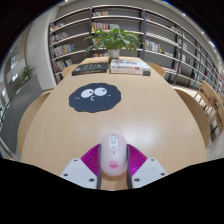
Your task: Arrange mouse
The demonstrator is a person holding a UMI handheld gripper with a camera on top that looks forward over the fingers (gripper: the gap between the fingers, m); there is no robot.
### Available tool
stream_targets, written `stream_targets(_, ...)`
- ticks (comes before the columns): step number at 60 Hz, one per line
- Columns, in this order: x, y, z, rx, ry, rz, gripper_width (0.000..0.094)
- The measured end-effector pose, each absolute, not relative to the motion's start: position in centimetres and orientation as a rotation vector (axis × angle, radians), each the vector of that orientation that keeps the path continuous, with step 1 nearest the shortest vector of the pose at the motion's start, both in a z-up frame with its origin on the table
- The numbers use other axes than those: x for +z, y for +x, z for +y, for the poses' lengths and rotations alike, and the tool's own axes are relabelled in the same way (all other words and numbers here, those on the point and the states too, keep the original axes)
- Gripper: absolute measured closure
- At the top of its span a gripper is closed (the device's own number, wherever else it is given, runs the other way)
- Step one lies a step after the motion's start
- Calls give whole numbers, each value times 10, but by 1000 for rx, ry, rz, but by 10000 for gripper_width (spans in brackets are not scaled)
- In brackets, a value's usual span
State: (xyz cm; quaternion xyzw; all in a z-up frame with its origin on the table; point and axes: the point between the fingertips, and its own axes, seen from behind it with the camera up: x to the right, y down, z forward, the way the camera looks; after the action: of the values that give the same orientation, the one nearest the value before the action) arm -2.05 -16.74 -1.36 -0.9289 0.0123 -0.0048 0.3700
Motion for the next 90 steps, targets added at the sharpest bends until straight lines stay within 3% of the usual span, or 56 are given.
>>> stream_targets(10,6,-20,-169,18,-2419,65,611)
stream_targets(30,204,-12,-11,-79,-2088,58,612)
stream_targets(38,247,-31,56,-85,-2013,29,612)
stream_targets(45,222,-56,98,-72,-2036,-1,612)
stream_targets(59,64,-87,107,-72,-2272,-59,614)
stream_targets(64,22,-87,96,-67,-2341,-46,614)
stream_targets(71,-16,-89,72,-61,-2418,-34,584)
stream_targets(76,-14,-88,73,-52,-2388,-26,569)
stream_targets(86,-14,-87,74,-24,-2414,11,447)
stream_targets(88,-13,-84,71,-44,-2432,19,330)
stream_targets(90,-8,-81,67,-70,-2441,23,139)
